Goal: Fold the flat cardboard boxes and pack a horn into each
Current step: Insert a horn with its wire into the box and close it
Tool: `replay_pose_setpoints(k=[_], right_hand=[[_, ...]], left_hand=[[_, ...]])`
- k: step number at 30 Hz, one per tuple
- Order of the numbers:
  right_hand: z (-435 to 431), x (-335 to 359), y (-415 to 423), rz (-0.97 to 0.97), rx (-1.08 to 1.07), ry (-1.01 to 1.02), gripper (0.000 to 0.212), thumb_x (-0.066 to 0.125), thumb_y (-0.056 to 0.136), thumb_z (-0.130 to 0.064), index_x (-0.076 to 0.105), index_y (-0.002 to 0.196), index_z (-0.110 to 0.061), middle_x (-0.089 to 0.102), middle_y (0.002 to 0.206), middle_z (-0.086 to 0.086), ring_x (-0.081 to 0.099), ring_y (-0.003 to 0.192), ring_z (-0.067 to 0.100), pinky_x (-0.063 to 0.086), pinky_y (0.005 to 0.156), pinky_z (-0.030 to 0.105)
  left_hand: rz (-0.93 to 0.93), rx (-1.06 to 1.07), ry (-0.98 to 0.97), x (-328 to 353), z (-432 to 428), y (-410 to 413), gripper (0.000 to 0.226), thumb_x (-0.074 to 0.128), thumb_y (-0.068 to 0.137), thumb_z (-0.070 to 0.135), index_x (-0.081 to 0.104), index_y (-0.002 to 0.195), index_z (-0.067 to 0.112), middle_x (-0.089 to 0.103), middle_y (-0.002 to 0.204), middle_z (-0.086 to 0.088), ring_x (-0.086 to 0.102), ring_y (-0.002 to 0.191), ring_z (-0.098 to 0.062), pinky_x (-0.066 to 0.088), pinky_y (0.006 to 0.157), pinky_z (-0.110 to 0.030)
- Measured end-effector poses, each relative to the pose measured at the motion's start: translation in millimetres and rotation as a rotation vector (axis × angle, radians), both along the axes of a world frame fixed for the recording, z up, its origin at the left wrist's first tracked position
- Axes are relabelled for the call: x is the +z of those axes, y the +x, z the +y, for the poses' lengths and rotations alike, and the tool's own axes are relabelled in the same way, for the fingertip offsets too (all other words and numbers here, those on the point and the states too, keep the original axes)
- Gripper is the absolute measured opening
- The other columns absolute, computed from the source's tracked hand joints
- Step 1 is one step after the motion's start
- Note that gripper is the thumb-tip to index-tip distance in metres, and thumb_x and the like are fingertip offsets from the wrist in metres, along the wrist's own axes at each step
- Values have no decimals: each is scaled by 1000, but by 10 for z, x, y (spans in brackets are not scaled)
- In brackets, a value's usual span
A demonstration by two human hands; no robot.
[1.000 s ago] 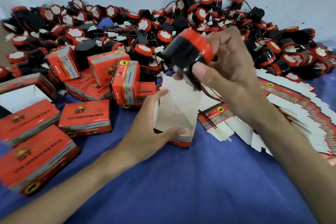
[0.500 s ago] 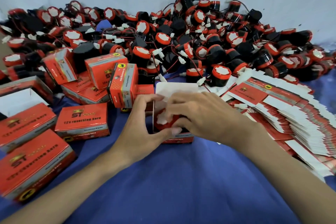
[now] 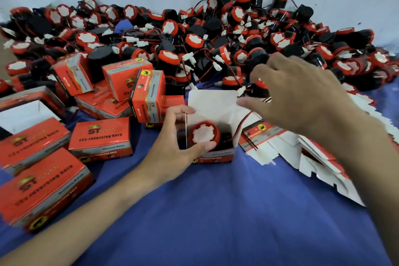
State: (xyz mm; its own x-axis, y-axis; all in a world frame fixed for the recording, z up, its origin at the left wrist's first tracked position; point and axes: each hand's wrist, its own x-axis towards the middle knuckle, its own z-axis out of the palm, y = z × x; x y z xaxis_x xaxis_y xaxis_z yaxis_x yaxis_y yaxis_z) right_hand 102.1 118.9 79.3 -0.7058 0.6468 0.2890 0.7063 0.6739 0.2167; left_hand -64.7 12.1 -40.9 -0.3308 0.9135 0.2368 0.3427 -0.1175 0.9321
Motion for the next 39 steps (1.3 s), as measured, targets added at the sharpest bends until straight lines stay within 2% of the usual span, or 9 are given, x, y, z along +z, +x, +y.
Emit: replay_pose_setpoints(k=[4, 8, 12, 16, 19, 24, 29, 33, 39], right_hand=[[4, 75, 80, 104, 10, -324, 33, 59, 82, -57, 59, 70, -26, 65, 73, -6, 64, 75, 17, 50, 64, 34], [-134, 64, -50, 477, 213, -727, 12, 71, 85, -20, 67, 74, -16, 71, 61, -8, 67, 56, 0, 55, 63, 16], [-208, -192, -252, 385, 293, -449, 12, 61, 91, -18, 73, 94, -15, 74, 84, -2, 63, 73, 5, 48, 75, 15], [-253, -459, -391, 131, 274, -311, 29, 43, 98, -33, 63, 118, -25, 66, 109, 2, 59, 98, 26, 46, 84, 37], [-266, -525, -413, 122, 324, -307, 32, 45, 92, -34, 62, 117, -22, 60, 108, -2, 57, 97, 22, 43, 83, 33], [-257, -559, -433, 78, 311, -377, 33, 46, 90, -36, 63, 115, -21, 51, 108, -2, 49, 102, 18, 44, 87, 33], [-267, -536, -389, 54, 323, -419, 37, 46, 92, -47, 67, 113, -25, 54, 112, -5, 51, 103, 17, 42, 84, 30], [-263, -549, -409, -33, 318, -403, 40, 42, 92, -51, 66, 114, -27, 48, 111, 0, 43, 107, 18, 38, 95, 33], [-261, -516, -387, -55, 335, -458, 30, 50, 91, -45, 64, 108, -24, 46, 116, -3, 48, 102, 17, 40, 79, 30]], left_hand=[[-12, 4, 2, -5, 5, 12, 61, 81, 71, 22, 38, 110, 41, 52, 111, 21, 53, 101, 11, 43, 78, -5], [-16, 17, 37, 1, 8, 26, 62, 82, 71, 21, 39, 110, 43, 54, 110, 16, 55, 99, 8, 45, 79, -8], [-8, 24, 85, -5, -3, 48, 64, 82, 71, 16, 39, 114, 37, 56, 110, 9, 58, 98, 5, 45, 79, -9], [-58, 5, 110, 59, -9, 56, 67, 79, 64, 28, 37, 114, 35, 56, 111, 3, 58, 97, 5, 44, 80, -8], [-104, -18, 111, 50, 5, 38, 70, 80, 60, 26, 34, 112, 33, 56, 110, -2, 59, 93, 2, 46, 79, -12], [-68, -30, 121, -37, 12, 21, 74, 80, 67, -6, 33, 113, 27, 53, 112, -2, 57, 94, 5, 45, 80, -11], [-58, -33, 113, -53, 20, 4, 74, 80, 68, -5, 33, 113, 30, 50, 113, 2, 56, 95, 9, 45, 79, -9], [-55, -56, 113, -59, 21, 2, 80, 82, 65, -7, 32, 115, 31, 48, 115, 1, 55, 92, 9, 45, 78, -9], [-69, -102, 107, -63, 22, 16, 86, 84, 59, -2, 31, 118, 29, 47, 115, 5, 55, 95, 10, 45, 80, -10]])
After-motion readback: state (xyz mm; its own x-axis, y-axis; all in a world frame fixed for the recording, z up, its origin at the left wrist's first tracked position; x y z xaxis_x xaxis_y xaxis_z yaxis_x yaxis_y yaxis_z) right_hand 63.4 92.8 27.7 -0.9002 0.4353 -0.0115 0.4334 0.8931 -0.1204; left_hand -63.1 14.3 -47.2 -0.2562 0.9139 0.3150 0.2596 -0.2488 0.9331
